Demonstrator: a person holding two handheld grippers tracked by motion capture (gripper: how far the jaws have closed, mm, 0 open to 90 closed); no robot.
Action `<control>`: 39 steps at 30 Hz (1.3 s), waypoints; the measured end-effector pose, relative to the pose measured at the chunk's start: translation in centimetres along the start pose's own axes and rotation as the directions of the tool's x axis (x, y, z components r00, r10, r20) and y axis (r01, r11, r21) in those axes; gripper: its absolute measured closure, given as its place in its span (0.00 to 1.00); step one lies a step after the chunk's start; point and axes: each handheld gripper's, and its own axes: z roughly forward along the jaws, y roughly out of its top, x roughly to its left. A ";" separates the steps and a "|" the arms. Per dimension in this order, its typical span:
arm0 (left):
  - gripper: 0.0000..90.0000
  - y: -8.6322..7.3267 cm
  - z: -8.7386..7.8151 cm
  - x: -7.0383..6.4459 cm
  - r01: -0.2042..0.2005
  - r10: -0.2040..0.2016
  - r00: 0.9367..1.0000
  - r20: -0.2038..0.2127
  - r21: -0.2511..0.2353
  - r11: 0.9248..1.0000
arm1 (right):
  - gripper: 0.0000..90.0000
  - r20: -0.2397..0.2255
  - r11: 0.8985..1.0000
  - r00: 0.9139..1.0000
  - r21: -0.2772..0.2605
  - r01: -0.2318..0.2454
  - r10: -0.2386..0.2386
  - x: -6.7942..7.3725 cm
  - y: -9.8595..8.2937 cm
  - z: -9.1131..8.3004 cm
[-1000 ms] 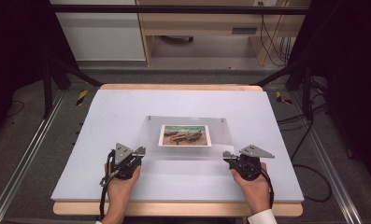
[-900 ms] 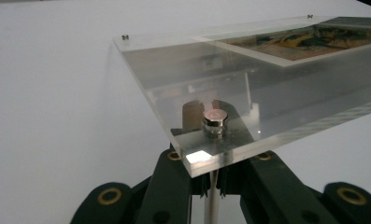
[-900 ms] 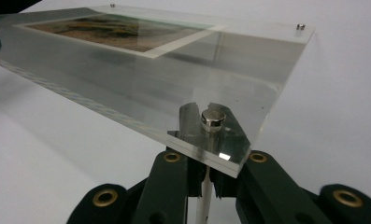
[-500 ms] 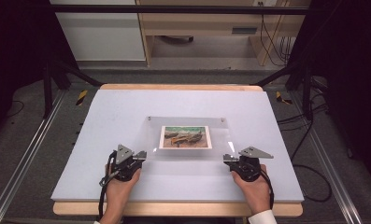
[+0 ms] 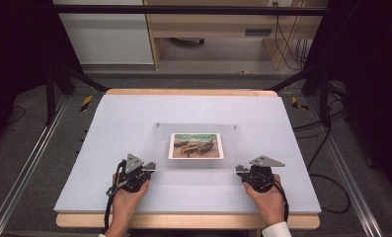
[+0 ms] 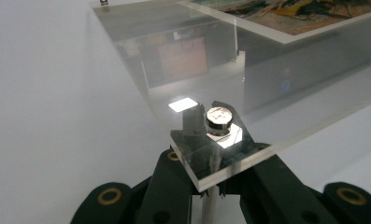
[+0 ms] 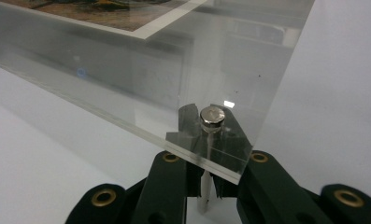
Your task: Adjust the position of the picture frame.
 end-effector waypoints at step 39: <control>0.08 1.4 -3.6 2.4 -0.028 0.033 0.986 0.164 -0.032 0.999 | 0.12 -0.010 0.997 0.999 -0.059 0.050 -0.051 0.1 -0.3 -3.8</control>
